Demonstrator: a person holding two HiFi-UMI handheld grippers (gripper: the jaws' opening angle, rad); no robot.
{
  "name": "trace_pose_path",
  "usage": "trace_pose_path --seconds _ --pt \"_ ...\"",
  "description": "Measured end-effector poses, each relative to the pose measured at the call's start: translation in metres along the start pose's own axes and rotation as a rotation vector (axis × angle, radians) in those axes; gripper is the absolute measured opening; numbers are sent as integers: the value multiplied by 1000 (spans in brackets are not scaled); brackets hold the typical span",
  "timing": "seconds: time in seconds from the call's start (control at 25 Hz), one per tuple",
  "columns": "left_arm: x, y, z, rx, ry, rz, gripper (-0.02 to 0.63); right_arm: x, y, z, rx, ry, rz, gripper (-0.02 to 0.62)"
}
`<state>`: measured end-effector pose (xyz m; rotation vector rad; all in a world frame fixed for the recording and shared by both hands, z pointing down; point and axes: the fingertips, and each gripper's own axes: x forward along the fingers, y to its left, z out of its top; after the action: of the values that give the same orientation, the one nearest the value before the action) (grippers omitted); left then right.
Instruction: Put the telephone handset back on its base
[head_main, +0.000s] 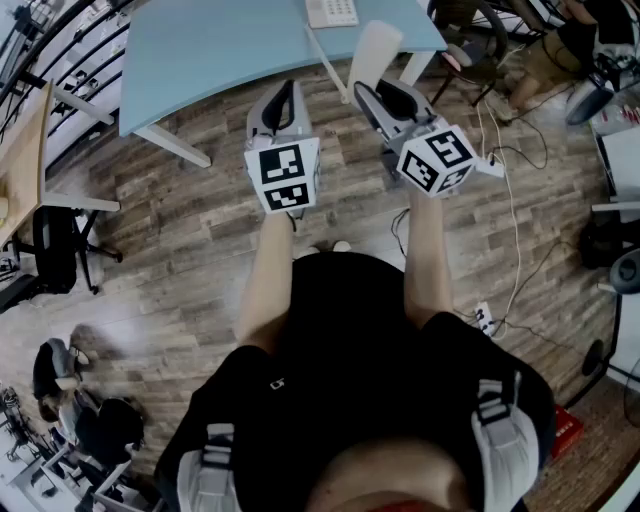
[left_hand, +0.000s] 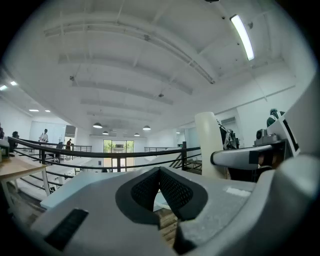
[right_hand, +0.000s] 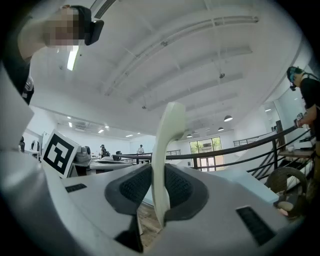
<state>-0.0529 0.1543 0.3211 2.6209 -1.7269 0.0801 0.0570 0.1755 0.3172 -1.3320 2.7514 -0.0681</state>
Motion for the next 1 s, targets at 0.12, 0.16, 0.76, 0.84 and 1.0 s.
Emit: trace_pose_path --seconds 0.12,0.16,0.76,0.84,1.0 --pt "5 -9 0 9 0 -4 -2 -1 -12 -6 -28 47 -19 77" --pt "6 -12 0 12 2 -7 -2 -3 -15 -8 -31 57 -24 75" --pt "43 -35 -1 -6 -7 5 -2 -14 -68 2 11 20 -16 77" --pt "46 -39 -2 -8 -6 8 -2 -16 -73 0 23 18 -8 75" --pt "48 -40 -9 -8 -2 15 -2 -17 -84 -10 64 14 -6 75"
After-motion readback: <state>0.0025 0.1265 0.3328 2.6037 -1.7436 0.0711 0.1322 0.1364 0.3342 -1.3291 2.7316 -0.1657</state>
